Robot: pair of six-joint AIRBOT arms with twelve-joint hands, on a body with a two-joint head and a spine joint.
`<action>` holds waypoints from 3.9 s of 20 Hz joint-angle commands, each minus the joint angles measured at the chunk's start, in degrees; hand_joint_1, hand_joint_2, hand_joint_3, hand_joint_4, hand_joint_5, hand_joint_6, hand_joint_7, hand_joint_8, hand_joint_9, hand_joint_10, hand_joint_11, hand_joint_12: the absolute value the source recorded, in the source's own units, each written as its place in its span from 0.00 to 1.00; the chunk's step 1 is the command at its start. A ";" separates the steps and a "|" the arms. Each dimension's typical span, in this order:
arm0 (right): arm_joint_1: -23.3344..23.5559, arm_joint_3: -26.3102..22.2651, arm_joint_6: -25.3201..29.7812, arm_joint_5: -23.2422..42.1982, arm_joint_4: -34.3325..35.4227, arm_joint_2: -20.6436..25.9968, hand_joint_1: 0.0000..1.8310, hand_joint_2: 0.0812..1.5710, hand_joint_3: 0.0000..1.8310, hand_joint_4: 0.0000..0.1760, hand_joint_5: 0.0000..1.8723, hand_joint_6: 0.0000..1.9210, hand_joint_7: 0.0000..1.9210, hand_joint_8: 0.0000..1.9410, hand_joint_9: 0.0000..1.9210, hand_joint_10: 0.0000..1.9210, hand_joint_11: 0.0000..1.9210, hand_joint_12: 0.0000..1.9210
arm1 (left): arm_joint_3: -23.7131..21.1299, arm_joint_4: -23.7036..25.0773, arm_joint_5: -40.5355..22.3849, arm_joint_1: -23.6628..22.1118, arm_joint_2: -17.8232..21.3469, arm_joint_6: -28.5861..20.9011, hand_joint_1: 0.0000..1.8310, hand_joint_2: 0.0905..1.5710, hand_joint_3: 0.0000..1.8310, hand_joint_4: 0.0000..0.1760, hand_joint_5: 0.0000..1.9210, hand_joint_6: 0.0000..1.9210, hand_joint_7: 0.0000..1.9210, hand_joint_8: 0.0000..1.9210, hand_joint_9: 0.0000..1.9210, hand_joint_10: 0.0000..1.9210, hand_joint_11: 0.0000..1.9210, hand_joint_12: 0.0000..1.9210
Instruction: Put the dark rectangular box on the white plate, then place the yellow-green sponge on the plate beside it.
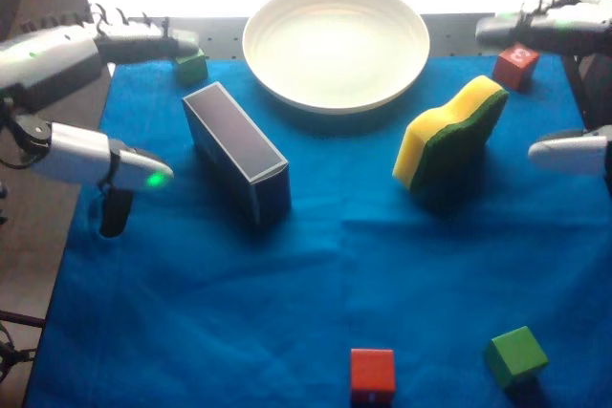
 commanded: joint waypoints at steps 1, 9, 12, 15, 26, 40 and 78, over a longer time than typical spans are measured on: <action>0.85 0.32 0.37 6.21 2.15 -0.04 0.43 0.64 0.00 0.57 0.24 0.00 0.15 0.00 0.12 0.01 0.00 0.31 | 0.69 -0.53 -5.28 -1.65 -0.34 -0.29 0.48 0.57 0.00 0.21 0.18 0.00 0.16 0.00 0.11 0.00 0.00 0.19; 0.85 0.63 0.54 6.20 1.08 -0.13 0.44 0.63 0.00 0.57 0.24 0.00 0.16 0.00 0.13 0.00 0.00 0.31 | 7.78 22.13 9.13 -13.06 -7.82 -10.53 0.46 0.52 0.00 0.47 0.13 0.00 0.10 0.00 0.05 0.01 0.01 0.01; 0.85 0.93 0.61 6.03 0.87 -0.29 0.42 0.63 0.00 0.66 0.24 0.00 0.17 0.00 0.14 0.00 0.00 0.33 | 8.06 28.10 12.83 -15.52 -8.92 -10.55 0.46 0.54 0.00 0.77 0.11 0.00 0.11 0.00 0.07 0.01 0.05 0.02; 0.85 1.10 0.63 5.95 0.78 -0.42 0.41 0.64 0.00 0.48 0.22 0.00 0.16 0.00 0.14 0.00 0.00 0.31 | 8.04 32.07 14.97 -16.67 -9.59 -10.62 0.51 0.54 0.00 0.83 0.12 0.00 0.12 0.01 0.10 0.01 0.09 0.04; 0.87 1.36 1.05 5.85 0.77 -0.62 0.42 0.68 0.00 0.39 0.18 0.00 0.16 0.00 0.15 0.00 0.02 0.39 | 10.12 33.93 15.02 -16.51 -11.94 -14.81 0.75 0.69 0.00 0.00 0.48 0.50 0.49 0.57 0.48 0.56 0.38 0.53; 1.27 2.50 1.95 5.86 1.03 -2.08 0.42 0.69 0.00 0.14 0.20 0.00 0.17 0.00 0.15 0.00 0.00 0.33 | 21.45 13.40 5.36 -23.76 -16.78 -11.45 0.75 0.67 0.00 0.00 0.53 0.50 0.54 0.42 0.51 0.55 0.42 0.58; 5.11 6.72 5.10 5.87 -0.96 -5.77 0.47 0.63 0.00 0.37 0.20 0.00 0.18 0.00 0.16 0.00 0.00 0.30 | 19.16 4.21 -0.50 -20.33 -16.54 -1.81 0.45 0.54 0.00 0.89 0.17 0.00 0.12 0.00 0.07 0.00 0.00 0.08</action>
